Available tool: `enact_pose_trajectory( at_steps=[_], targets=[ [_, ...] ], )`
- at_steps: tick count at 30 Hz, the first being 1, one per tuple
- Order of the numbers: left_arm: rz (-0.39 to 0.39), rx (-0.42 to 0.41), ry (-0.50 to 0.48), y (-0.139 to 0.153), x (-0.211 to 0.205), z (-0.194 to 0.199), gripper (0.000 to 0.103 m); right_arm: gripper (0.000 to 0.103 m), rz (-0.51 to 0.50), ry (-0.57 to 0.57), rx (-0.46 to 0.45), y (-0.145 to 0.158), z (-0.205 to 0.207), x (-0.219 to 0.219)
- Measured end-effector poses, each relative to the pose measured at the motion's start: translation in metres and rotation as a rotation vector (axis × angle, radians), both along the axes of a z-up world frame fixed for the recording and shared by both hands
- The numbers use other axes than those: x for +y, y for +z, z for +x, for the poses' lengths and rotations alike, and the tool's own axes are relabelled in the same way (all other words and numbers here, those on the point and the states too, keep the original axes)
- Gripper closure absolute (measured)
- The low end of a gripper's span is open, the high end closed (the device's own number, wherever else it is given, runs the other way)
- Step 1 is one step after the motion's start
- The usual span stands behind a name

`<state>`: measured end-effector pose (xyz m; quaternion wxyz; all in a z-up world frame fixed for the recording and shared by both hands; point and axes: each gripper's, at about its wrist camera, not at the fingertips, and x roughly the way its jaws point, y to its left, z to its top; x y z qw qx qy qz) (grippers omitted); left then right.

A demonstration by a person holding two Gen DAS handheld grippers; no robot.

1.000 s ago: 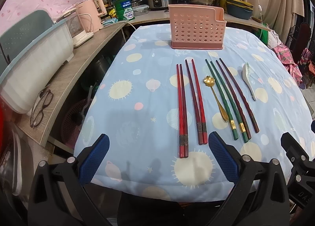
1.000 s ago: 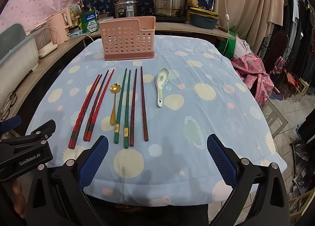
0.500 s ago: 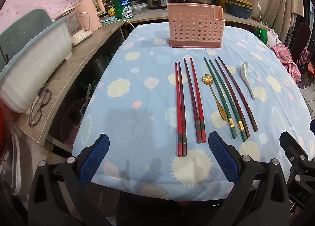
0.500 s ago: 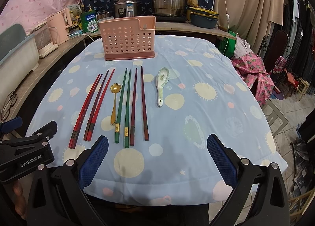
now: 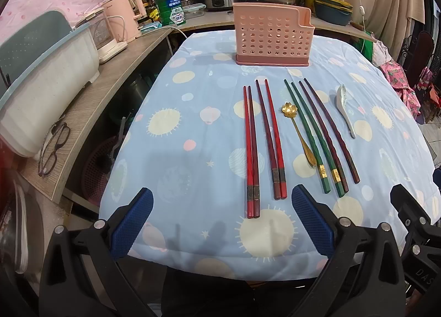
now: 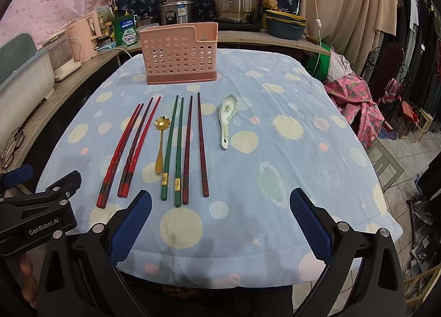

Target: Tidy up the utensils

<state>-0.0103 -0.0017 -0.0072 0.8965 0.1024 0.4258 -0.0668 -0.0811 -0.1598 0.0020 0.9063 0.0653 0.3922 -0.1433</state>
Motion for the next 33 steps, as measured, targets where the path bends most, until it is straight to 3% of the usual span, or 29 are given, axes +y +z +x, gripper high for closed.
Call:
enact_pose_trajectory(
  at_steps=[33],
  targets=[
    [0.008,0.012,0.006,0.0041,0.0026,0.0041,0.007,0.007,0.006,0.004,0.007,-0.0032,0.0007,0.0036]
  ],
)
